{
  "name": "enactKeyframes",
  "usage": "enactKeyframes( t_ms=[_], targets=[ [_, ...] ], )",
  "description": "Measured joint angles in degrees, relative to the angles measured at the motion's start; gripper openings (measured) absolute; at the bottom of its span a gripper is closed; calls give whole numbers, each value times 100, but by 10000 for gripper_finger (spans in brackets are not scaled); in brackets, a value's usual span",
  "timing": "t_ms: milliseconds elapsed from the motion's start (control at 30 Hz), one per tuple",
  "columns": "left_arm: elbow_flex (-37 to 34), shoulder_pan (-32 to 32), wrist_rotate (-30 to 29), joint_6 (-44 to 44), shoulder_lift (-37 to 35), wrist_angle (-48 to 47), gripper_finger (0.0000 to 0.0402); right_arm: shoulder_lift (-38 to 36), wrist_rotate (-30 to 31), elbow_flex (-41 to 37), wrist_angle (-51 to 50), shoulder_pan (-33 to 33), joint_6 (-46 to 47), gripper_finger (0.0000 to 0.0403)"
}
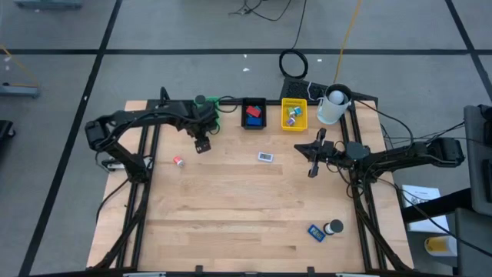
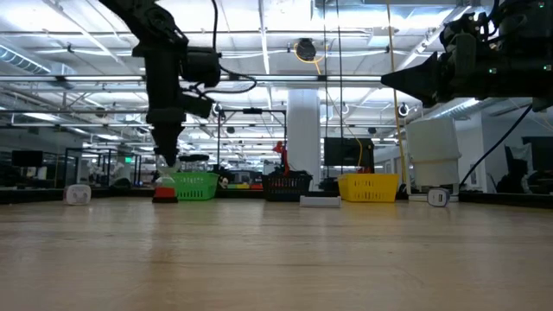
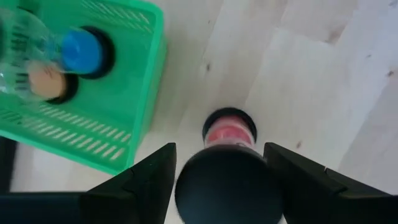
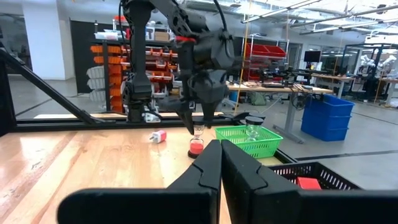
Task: Pick & Place Office items
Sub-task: Put the red hourglass into the green bin
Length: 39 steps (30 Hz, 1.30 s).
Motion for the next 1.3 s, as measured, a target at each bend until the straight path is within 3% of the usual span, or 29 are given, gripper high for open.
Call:
enactKeyframes(
  t_ms=[200, 367, 567, 833, 1033, 1300],
  targets=[
    [-186, 34, -69, 127, 10, 76, 245, 0, -162, 0, 44, 2, -18, 0],
    [-188, 33, 22, 194, 10, 92, 208, 1, -148, 0, 44, 2, -16, 0],
    [-184, 33, 31, 217, -7, 28, 206, 1, -148, 0, 44, 2, -16, 0],
    [465, 34, 21, 138, -528, -855, 209, 1, -146, 0, 44, 2, -38, 0],
    [975, 622, -98, -63, -667, -1048, 208, 0, -146, 0, 44, 2, -13, 0],
    [905, 1801, 129, 87, -622, -335, 206, 0, -144, 0, 44, 2, -30, 0]
  ],
)
